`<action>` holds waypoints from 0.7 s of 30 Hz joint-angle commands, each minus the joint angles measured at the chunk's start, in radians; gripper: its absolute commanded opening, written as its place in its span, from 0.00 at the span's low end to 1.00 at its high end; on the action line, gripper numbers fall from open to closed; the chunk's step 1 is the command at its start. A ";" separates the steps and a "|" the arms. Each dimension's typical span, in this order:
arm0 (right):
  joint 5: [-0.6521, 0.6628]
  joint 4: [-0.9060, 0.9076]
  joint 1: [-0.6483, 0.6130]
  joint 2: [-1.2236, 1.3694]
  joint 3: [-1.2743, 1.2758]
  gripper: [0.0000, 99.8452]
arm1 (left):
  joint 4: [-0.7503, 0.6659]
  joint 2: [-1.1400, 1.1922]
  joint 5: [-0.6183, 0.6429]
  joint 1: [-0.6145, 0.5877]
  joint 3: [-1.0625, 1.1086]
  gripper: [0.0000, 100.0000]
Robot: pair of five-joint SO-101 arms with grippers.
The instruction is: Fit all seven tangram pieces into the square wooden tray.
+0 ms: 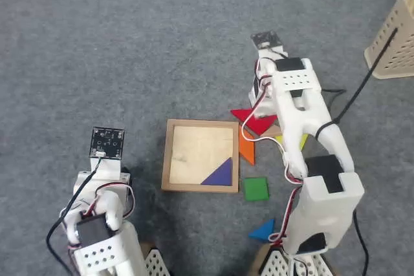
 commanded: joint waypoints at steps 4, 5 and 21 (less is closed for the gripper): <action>-0.061 -0.042 -0.004 -0.298 0.253 0.20 | 0.002 -0.015 0.005 -0.003 -0.013 0.16; -0.061 -0.071 -0.012 -0.341 0.321 0.20 | 0.002 -0.015 0.005 -0.003 -0.013 0.16; -0.270 -0.197 0.084 -0.150 0.358 0.20 | 0.002 -0.015 0.005 -0.003 -0.013 0.16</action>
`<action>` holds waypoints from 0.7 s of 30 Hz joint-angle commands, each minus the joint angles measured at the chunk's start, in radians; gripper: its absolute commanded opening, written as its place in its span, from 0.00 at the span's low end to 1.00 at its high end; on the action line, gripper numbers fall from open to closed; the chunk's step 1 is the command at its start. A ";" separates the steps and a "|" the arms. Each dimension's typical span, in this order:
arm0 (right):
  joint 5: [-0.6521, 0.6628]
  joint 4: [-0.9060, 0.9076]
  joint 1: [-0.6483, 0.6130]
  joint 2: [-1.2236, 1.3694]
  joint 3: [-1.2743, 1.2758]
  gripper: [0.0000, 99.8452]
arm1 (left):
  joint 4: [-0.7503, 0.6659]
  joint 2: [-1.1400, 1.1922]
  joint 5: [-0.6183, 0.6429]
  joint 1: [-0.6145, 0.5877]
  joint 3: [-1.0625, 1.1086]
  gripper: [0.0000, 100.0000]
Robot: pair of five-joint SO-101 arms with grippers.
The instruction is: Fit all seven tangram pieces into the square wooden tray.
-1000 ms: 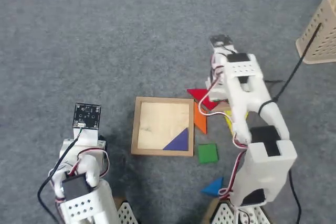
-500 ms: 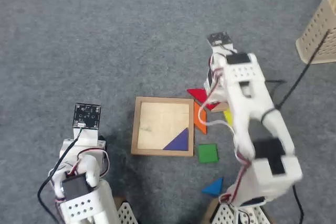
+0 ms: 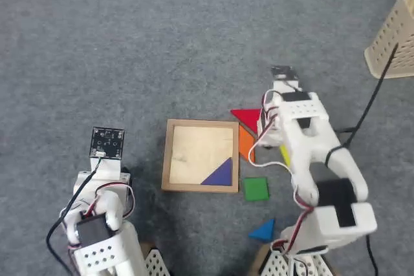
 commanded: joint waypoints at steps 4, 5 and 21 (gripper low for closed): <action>-0.057 0.024 0.065 0.107 -0.158 0.24 | 0.002 -0.015 0.005 -0.003 -0.013 0.16; -0.055 0.044 0.067 0.116 -0.176 0.26 | 0.002 -0.015 0.005 -0.003 -0.013 0.16; 0.295 0.120 0.206 0.084 -0.201 0.25 | 0.002 -0.015 0.005 -0.003 -0.013 0.16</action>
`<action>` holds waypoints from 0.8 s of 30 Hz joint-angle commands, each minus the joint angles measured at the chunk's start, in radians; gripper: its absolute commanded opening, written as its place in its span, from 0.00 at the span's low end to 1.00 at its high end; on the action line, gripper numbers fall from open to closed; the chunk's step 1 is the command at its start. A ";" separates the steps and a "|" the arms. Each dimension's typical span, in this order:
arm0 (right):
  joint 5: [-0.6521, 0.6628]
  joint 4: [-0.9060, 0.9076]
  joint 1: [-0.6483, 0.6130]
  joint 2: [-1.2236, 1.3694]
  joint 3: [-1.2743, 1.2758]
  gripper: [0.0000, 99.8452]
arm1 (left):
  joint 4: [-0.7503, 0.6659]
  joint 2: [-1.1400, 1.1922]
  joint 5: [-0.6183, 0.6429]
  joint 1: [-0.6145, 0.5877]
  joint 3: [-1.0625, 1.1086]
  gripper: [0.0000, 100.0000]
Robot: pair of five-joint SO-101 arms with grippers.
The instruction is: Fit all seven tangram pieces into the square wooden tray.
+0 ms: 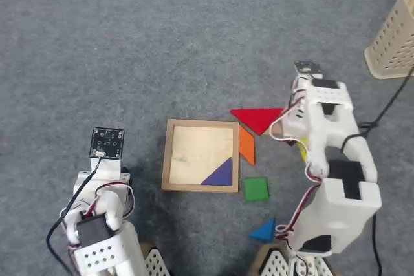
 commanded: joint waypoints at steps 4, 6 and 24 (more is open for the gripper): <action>-0.014 0.021 -0.016 -0.199 -0.051 0.25 | 0.002 -0.015 0.005 -0.003 -0.013 0.16; -0.064 0.018 -0.024 -0.246 -0.072 0.25 | 0.002 -0.015 0.005 -0.003 -0.013 0.16; -0.187 0.022 -0.035 0.170 -0.331 0.30 | 0.002 -0.015 0.005 -0.003 -0.013 0.16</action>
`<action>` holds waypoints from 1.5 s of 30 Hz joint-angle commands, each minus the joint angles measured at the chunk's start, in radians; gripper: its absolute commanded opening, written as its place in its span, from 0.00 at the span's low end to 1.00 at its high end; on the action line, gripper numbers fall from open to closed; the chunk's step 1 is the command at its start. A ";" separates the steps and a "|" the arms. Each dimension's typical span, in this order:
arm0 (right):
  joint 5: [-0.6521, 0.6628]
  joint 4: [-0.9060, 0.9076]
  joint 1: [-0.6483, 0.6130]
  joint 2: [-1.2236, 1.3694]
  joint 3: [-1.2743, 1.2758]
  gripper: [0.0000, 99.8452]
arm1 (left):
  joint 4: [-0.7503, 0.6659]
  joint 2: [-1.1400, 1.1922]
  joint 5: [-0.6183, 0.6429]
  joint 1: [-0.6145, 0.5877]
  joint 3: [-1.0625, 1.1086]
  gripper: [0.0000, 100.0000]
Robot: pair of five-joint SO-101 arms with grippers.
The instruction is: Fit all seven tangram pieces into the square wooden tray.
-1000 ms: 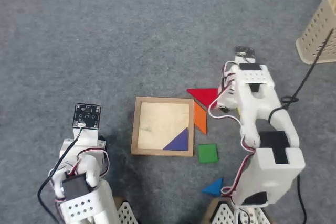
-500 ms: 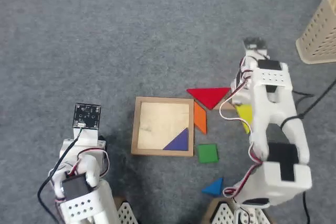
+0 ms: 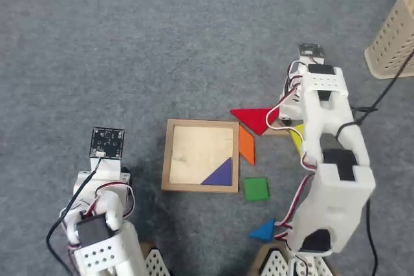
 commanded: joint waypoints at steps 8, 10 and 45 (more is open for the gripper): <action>-0.017 0.035 0.018 0.062 -0.072 0.30 | 0.002 -0.015 0.005 -0.003 -0.013 0.16; -0.017 0.048 0.035 0.074 -0.072 0.30 | 0.002 -0.015 0.005 -0.003 -0.013 0.16; 0.278 -0.004 -0.111 -0.226 0.245 0.27 | 0.002 -0.015 0.005 -0.003 -0.013 0.16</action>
